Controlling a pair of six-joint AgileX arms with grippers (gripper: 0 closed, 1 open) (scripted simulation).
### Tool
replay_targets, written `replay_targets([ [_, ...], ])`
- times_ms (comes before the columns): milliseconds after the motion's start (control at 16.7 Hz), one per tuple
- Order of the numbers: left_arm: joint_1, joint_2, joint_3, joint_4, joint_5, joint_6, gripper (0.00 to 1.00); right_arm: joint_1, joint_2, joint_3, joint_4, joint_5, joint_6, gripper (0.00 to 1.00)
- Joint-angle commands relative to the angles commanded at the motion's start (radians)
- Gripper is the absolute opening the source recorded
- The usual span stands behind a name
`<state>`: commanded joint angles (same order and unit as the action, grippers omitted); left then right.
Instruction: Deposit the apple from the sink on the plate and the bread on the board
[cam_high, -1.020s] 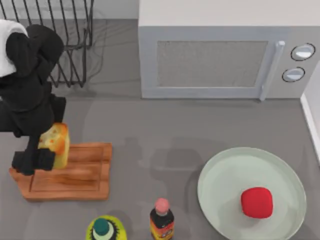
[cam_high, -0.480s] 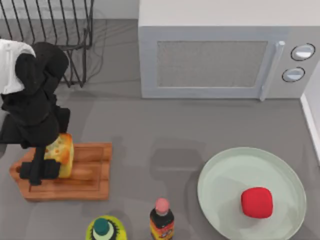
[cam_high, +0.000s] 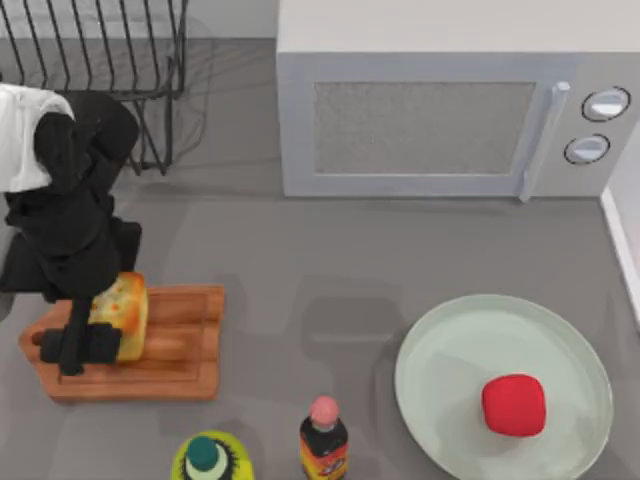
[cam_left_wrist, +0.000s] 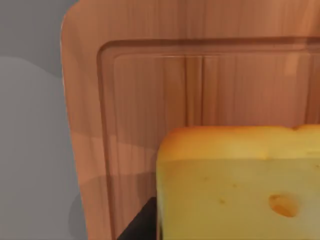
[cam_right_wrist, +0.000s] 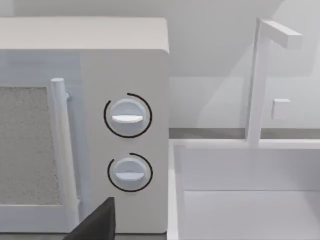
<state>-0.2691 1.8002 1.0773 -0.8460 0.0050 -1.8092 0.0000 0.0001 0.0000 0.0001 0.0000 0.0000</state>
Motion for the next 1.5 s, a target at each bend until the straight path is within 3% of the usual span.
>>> replay_targets([
  [600, 0.0, 0.0, 0.0, 0.0, 0.0, 0.0, 0.98, 0.0, 0.0, 0.0, 0.0, 0.0, 0.0, 1.0],
  [1260, 0.004, -0.011, -0.003, 0.008, 0.0, 0.007, 1.0, 0.0, 0.0, 0.0, 0.0, 0.0, 0.0, 1.0],
  [1500, 0.031, -0.145, -0.094, 0.093, 0.0, 0.13, 1.0, 0.0, 0.0, 0.0, 0.0, 0.0, 0.0, 1.0],
])
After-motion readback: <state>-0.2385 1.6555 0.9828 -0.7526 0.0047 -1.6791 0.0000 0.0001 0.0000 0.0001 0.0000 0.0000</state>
